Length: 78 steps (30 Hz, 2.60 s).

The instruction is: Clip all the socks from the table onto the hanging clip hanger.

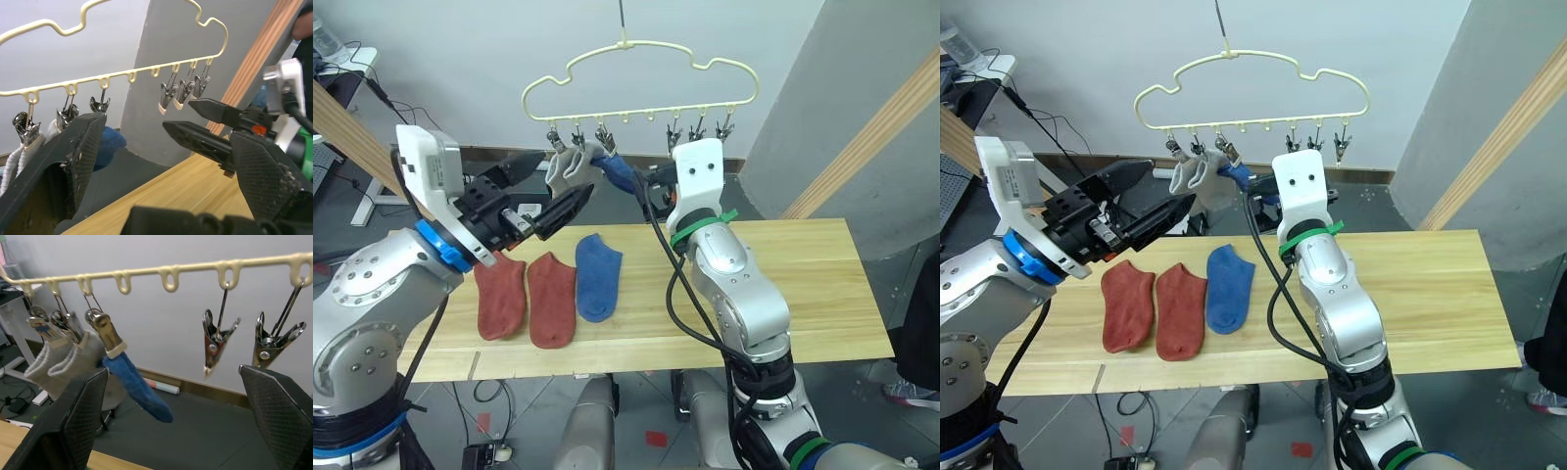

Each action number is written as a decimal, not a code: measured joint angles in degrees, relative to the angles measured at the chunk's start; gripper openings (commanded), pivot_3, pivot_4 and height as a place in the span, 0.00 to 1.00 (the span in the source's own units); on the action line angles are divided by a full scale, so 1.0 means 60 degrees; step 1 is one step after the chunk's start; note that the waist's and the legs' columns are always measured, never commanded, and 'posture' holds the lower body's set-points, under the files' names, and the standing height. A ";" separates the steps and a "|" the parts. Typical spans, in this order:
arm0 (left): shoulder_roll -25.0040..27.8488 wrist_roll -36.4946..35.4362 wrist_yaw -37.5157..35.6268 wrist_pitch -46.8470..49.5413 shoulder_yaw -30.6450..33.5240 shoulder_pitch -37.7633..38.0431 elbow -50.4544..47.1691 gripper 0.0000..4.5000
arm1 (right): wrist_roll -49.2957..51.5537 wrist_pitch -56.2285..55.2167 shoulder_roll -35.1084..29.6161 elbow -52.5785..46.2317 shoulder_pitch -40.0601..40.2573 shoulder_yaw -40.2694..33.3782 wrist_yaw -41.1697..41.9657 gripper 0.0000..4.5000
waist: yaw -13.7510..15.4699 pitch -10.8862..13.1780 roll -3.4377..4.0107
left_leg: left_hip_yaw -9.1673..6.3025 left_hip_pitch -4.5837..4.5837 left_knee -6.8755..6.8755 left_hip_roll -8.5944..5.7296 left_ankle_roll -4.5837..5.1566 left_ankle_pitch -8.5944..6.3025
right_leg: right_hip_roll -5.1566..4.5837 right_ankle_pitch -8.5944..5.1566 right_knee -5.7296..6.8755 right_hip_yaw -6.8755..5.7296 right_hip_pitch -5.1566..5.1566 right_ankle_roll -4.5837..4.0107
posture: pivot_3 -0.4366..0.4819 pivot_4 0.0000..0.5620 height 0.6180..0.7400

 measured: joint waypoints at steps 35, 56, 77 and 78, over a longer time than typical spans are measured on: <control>-0.0215 -0.0590 0.0222 -0.0039 -0.0191 -0.0627 0.0255 1.00 | 0.0174 -0.1653 -0.0035 0.2126 -0.1476 -0.0913 -0.0583 0.81 | -0.0015 0.0000 -0.0001 | 0.0012 0.0011 -0.0075 0.0001 -0.0005 0.0005 | -0.0003 0.0002 -0.0040 0.0005 -0.0003 -0.0004 | 0.52 0.64 1.00; -0.0129 0.0033 -0.0208 -0.0424 -0.0215 -0.0325 0.0216 1.00 | 0.0781 -0.1507 -0.0024 0.2126 -0.1498 -0.1130 -0.0974 0.29 | -0.0015 0.0000 0.0000 | 0.0013 0.0013 -0.0074 0.0001 -0.0003 0.0007 | -0.0004 0.0002 -0.0037 0.0006 -0.0003 -0.0004 | 0.53 0.63 1.00; -0.0130 0.0460 -0.0384 -0.0649 -0.0369 -0.0226 0.0212 1.00 | 0.1075 -0.0794 -0.0002 0.2365 -0.1984 -0.0925 -0.2316 0.41 | -0.0007 -0.0003 -0.0003 | 0.0009 0.0014 -0.0072 0.0000 -0.0008 0.0018 | -0.0005 0.0003 -0.0023 0.0003 -0.0003 -0.0005 | 0.54 0.62 1.00; -0.0130 0.0465 -0.0382 -0.0649 -0.0369 -0.0207 0.0208 1.00 | 0.1127 -0.0780 -0.0002 0.2446 -0.1984 -0.0918 -0.2343 0.49 | -0.0007 -0.0003 -0.0002 | 0.0009 0.0014 -0.0073 -0.0001 -0.0008 0.0018 | -0.0005 0.0003 -0.0022 0.0004 -0.0003 -0.0005 | 0.54 0.62 1.00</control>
